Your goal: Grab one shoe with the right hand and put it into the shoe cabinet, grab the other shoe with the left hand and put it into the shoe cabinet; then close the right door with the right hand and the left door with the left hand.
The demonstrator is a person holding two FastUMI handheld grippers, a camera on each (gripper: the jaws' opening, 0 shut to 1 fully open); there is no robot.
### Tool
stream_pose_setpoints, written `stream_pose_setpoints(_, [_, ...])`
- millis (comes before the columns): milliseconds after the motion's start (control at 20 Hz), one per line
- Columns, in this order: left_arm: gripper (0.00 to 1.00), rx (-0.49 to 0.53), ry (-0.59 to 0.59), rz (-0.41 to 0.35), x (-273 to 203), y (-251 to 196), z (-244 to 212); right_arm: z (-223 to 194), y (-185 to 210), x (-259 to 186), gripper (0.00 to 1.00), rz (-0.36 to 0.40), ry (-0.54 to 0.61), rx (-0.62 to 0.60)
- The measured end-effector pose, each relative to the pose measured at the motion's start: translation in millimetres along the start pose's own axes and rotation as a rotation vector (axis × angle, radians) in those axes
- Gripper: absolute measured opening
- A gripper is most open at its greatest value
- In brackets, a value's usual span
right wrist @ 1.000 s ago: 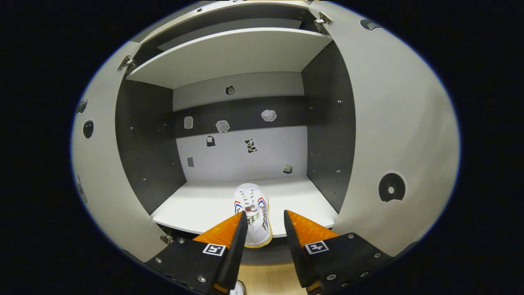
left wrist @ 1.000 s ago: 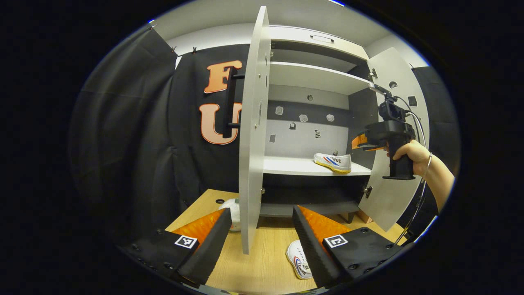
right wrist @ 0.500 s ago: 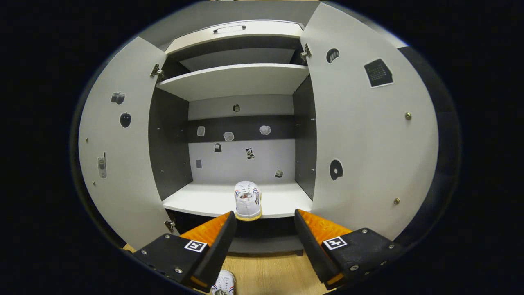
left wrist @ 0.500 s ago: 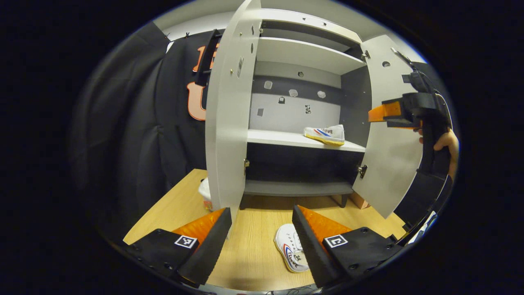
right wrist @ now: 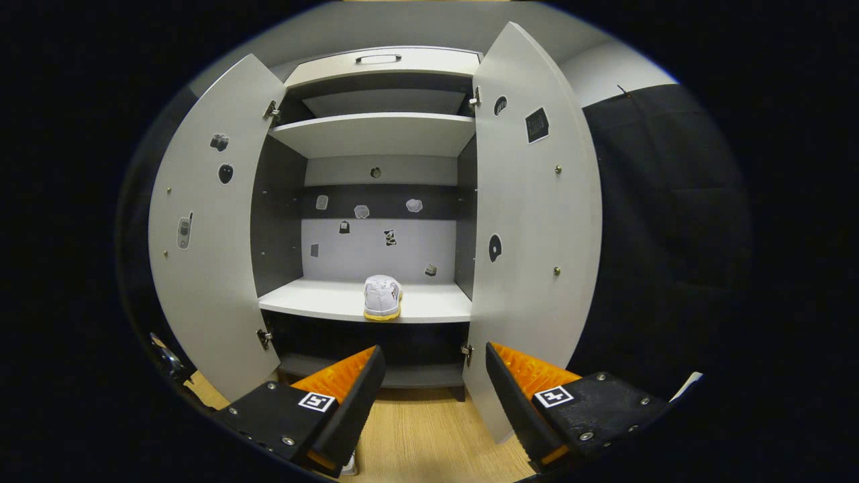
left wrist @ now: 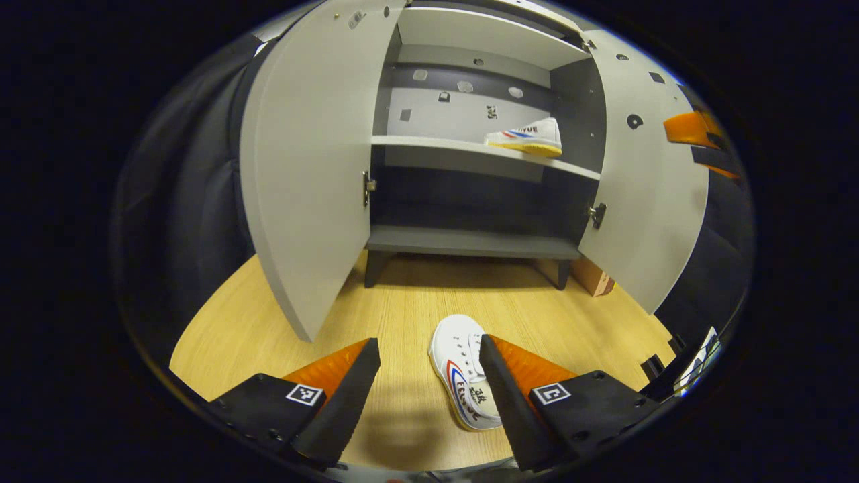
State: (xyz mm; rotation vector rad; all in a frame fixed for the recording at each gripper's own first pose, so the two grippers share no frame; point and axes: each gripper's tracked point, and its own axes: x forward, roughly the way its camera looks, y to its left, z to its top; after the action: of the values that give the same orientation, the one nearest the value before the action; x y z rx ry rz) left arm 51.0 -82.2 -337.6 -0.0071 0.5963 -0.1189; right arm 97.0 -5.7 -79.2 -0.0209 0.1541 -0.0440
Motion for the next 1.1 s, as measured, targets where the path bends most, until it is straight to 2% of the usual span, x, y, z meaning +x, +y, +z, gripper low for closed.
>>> stream_pose_setpoints(50, [0.99,0.014,0.013,-0.007,8.7,-3.8,-6.7,-3.5,-2.0,-3.6,0.92,0.001,0.01,0.006])
stream_pose_setpoints(250, [0.98,0.036,0.101,-0.031,35.7,-18.5,-42.4,-7.8,-21.5,-10.6,0.92,-0.028,0.019,0.008])
stream_pose_setpoints(450, [1.0,0.044,0.198,-0.016,57.2,-15.0,-74.7,-11.4,-38.3,-20.6,0.92,-0.049,0.022,0.017])
stream_pose_setpoints(650, [0.98,0.047,0.294,-0.02,76.0,-12.8,-107.6,-15.0,-50.7,-23.8,0.92,-0.063,0.023,0.047])
stream_pose_setpoints(700, [1.0,0.025,0.308,-0.024,79.1,-13.4,-111.3,-15.3,-53.5,-23.8,0.92,-0.069,0.024,0.049])
stream_pose_setpoints(800, [0.98,-0.004,0.325,-0.015,82.8,-11.1,-110.8,-16.4,-59.4,-22.7,0.92,-0.08,0.025,0.043])
stream_pose_setpoints(900, [0.98,0.002,0.322,-0.031,83.9,-15.5,-110.2,-16.3,-62.8,-23.6,0.92,-0.086,0.023,0.042])
stream_pose_setpoints(950, [0.92,0.017,0.317,-0.046,84.2,-21.1,-108.9,-16.7,-62.8,-21.9,0.92,-0.088,0.021,0.044])
stream_pose_setpoints(1050, [0.75,0.073,0.321,-0.081,85.4,-31.5,-108.6,-18.1,-64.1,-20.6,0.92,-0.088,0.024,0.046])
stream_pose_setpoints(1100, [0.66,0.117,0.346,-0.062,84.2,-29.9,-109.2,-18.8,-63.6,-19.8,0.92,-0.087,0.024,0.046])
